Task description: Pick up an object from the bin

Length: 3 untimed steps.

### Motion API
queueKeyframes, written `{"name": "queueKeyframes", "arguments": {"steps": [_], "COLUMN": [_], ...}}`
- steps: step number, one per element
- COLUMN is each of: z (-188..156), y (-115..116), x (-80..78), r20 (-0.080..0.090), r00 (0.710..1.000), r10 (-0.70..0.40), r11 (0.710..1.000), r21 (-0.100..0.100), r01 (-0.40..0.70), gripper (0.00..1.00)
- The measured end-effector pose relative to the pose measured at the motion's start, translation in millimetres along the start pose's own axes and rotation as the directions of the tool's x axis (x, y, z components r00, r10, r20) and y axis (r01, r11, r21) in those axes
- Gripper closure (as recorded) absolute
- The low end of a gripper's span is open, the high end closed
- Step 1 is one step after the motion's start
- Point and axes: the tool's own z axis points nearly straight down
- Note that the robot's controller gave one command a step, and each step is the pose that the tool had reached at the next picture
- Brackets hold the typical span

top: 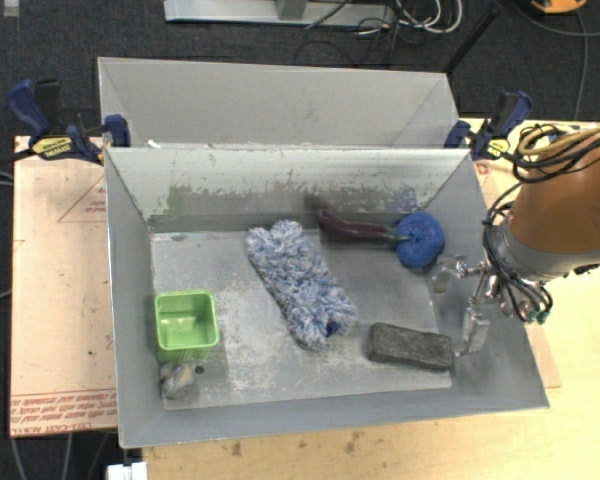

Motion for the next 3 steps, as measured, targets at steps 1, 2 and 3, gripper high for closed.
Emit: {"name": "queueKeyframes", "arguments": {"steps": [1,2,3], "z": [-4,43,60], "y": [1,23,33], "x": [-2.1,12.2,11.4], "r20": [0.008,0.010,0.003], "r00": [1.000,0.998,0.995], "r10": [-0.004,-0.066,-0.102], "r11": [1.000,0.998,0.995], "r21": [0.002,0.003,0.001], "r01": [0.003,0.066,0.102], "gripper": [0.00,0.00,0.00]}}
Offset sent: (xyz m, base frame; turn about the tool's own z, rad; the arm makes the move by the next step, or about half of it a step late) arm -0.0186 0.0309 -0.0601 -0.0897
